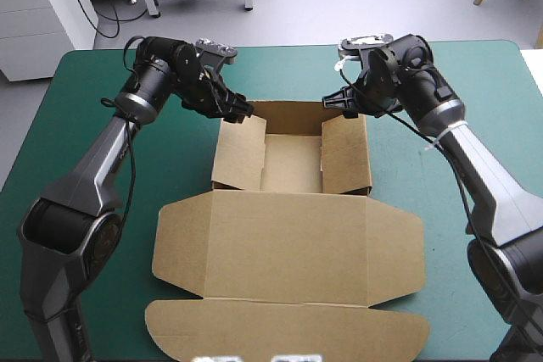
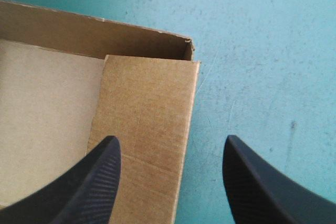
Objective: Fold the box
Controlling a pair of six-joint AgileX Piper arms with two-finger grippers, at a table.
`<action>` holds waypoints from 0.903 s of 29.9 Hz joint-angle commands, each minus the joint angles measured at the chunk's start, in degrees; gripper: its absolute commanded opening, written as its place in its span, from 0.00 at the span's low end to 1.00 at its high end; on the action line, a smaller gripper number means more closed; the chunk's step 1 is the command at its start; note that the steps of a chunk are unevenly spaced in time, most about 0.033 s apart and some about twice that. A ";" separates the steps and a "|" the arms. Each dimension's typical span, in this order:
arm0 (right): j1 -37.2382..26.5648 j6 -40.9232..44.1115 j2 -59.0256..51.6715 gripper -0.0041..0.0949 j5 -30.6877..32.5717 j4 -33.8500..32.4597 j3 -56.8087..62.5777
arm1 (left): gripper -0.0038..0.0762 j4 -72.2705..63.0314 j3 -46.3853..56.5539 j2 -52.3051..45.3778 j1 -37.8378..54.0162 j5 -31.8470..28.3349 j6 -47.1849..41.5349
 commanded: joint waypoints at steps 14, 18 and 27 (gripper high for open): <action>-4.48 0.28 -4.73 0.59 -1.11 6.85 2.34 | 0.04 9.33 0.95 -20.03 -0.36 3.30 0.77; -4.48 0.28 -3.30 0.58 -1.11 6.96 4.52 | 0.04 8.27 11.17 -27.93 -0.36 3.02 3.51; -4.48 0.28 1.99 0.56 -1.11 9.71 4.82 | 0.04 7.01 39.00 -47.34 -0.36 -6.36 4.15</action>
